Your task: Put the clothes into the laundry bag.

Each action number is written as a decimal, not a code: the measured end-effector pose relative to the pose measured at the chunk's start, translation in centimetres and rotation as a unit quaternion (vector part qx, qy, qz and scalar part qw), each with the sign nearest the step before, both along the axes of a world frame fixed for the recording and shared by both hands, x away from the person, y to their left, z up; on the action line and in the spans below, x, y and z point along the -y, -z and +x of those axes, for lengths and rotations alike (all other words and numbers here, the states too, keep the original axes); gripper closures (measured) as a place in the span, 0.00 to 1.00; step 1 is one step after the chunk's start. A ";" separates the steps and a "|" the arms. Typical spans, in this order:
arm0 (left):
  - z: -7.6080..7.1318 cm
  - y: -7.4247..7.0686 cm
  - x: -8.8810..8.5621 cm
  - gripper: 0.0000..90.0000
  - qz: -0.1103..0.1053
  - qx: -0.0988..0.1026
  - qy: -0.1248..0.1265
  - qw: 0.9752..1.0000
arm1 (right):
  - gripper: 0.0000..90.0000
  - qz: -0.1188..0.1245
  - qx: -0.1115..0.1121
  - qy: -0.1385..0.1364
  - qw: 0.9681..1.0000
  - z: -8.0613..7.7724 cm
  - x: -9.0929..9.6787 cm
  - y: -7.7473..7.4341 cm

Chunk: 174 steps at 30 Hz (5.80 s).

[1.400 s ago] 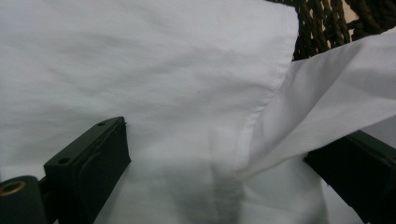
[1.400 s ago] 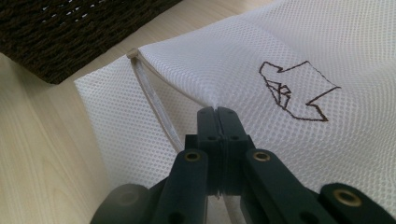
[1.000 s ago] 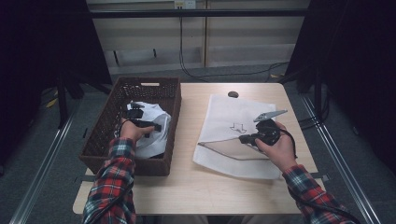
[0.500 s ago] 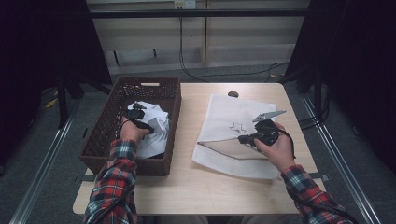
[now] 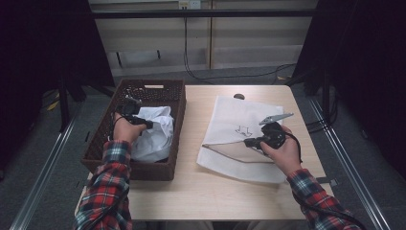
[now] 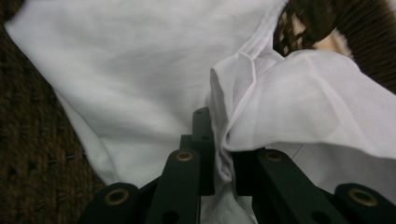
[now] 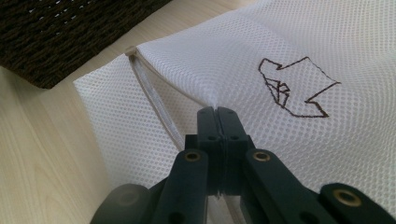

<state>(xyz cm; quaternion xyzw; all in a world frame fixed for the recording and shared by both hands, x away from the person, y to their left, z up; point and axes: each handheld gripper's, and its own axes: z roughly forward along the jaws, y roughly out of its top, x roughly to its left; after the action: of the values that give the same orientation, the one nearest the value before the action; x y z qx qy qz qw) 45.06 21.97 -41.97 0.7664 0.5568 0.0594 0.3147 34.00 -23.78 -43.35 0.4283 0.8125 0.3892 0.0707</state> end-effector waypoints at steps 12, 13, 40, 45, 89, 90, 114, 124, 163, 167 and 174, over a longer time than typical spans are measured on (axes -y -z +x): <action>-0.6 -7.0 -0.3 0.93 -0.023 0.037 0.023 0.999 | 1.00 -0.001 0.002 0.012 1.000 0.5 -0.3 -0.3; -0.7 -7.5 -0.2 0.93 -0.028 0.041 0.021 0.999 | 1.00 -0.001 0.006 0.009 1.000 0.5 -0.3 -0.4; -2.9 -14.7 6.5 0.93 -0.052 0.069 0.156 0.984 | 1.00 -0.006 -0.003 0.030 1.000 1.8 -0.7 -0.7; -3.0 -14.8 7.3 0.93 -0.059 0.060 0.165 0.983 | 1.00 -0.005 -0.011 0.033 0.999 2.1 -0.9 -0.7; -10.6 -9.6 18.2 0.93 -0.071 0.029 0.376 0.924 | 1.00 0.009 -0.028 0.053 0.998 3.5 -0.1 -0.6; -10.8 -9.5 18.2 0.93 -0.074 0.029 0.378 0.922 | 1.00 0.009 -0.028 0.054 0.998 3.6 -0.1 -0.6; -11.4 -2.6 21.7 0.93 -0.049 0.025 0.364 0.930 | 1.00 0.020 -0.024 0.037 0.999 3.3 -1.3 -1.0; -11.1 -1.3 21.9 0.93 -0.037 0.034 0.325 0.944 | 1.00 0.020 -0.012 0.026 0.999 2.8 -1.1 -2.5; -8.0 2.4 22.0 0.93 -0.096 0.097 0.167 0.976 | 1.00 0.052 -0.024 -0.028 0.998 2.0 -3.1 -3.8; -7.9 3.0 22.1 0.90 -0.100 0.100 0.172 0.975 | 1.00 0.046 -0.022 -0.030 0.998 2.0 -3.0 -3.6; -8.1 2.5 21.7 0.49 -0.068 0.091 0.176 0.978 | 1.00 0.042 -0.023 -0.013 0.999 2.1 -2.2 -2.9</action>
<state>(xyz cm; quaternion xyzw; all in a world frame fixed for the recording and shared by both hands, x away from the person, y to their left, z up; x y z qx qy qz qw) 36.93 0.22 -44.44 0.8206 0.3852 0.0351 0.4208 36.11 -21.53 -40.50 0.4294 0.8023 0.4137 0.0295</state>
